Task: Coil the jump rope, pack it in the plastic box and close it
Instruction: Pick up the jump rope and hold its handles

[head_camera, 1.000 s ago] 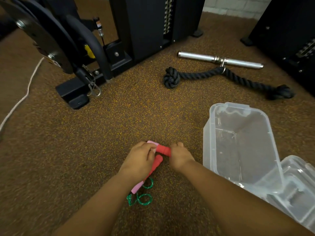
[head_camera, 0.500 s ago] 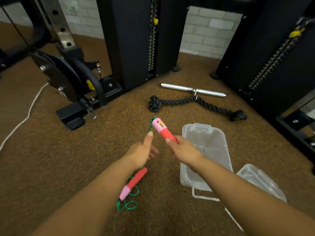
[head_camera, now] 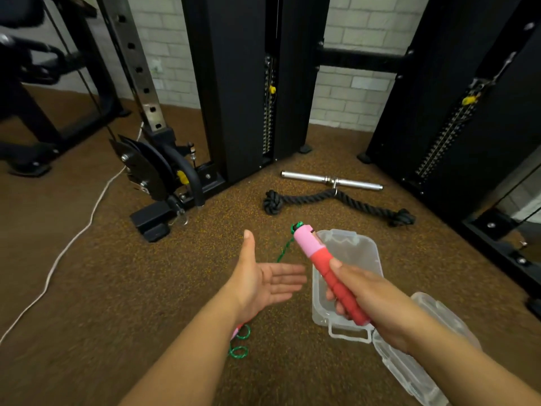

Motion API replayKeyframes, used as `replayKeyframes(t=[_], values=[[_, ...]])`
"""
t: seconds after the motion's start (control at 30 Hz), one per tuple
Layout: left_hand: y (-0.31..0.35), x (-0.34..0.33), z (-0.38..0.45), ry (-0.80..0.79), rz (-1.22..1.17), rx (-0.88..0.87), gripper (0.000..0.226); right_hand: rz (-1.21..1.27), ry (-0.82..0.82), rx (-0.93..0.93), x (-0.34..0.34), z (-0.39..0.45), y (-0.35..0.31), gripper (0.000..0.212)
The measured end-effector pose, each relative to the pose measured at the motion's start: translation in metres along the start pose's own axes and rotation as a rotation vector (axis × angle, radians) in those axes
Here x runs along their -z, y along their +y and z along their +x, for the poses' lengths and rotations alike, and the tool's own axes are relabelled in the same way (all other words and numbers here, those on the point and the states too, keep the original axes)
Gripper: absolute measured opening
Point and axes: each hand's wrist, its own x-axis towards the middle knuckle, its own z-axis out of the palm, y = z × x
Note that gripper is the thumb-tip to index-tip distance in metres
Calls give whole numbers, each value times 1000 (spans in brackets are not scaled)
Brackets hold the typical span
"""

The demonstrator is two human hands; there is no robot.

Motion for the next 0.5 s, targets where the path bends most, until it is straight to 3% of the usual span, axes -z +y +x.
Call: replayKeyframes(t=[0.13,0.3,0.37,0.5], values=[[-1,2,4,9,-118,-18,123,87,-118,13,-4,-1,11,22],[8,-4,3,-56,-270,-48,118,-4,-306,14,-7,0,26,35],[14,-6,0,-87,-263,-46,106,-3,-337,1,-8,0,31,41],[20,-8,-4,-42,-146,-50,60,2,-425,-40,-9,3,40,41]])
